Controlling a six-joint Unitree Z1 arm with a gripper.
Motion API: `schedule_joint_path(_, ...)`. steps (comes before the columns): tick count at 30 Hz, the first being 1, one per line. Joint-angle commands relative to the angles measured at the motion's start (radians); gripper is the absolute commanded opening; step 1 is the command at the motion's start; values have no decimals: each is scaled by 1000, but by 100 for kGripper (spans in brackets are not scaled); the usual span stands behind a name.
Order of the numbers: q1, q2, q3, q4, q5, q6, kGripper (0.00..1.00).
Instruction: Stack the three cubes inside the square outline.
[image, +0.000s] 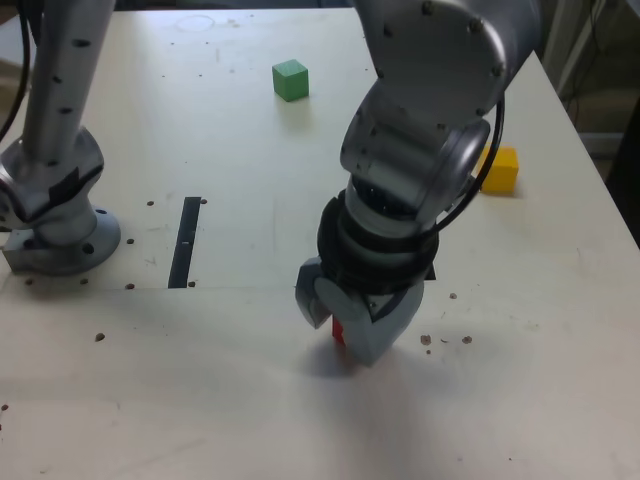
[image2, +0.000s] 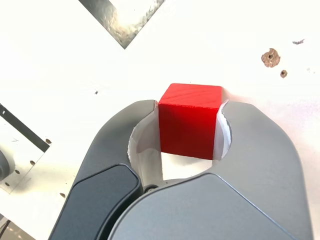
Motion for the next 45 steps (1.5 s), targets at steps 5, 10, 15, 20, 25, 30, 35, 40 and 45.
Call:
schedule_joint_path(5,22,-62,-1,40,8,3,0)
schedule_joint_path(10,70,-107,-17,97,18,-16,0)
schedule_joint_path(15,142,-140,-43,143,21,-76,0)
schedule_joint_path(20,252,-151,-85,185,-8,-153,0)
schedule_joint_path(25,330,-142,-72,185,-30,-228,0)
schedule_joint_path(30,341,-126,-57,175,-37,-264,0)
schedule_joint_path(35,334,-105,-43,154,-51,-281,0)
schedule_joint_path(40,325,-77,-46,110,-62,-282,0)
schedule_joint_path(45,322,-42,-52,74,-70,-281,0)
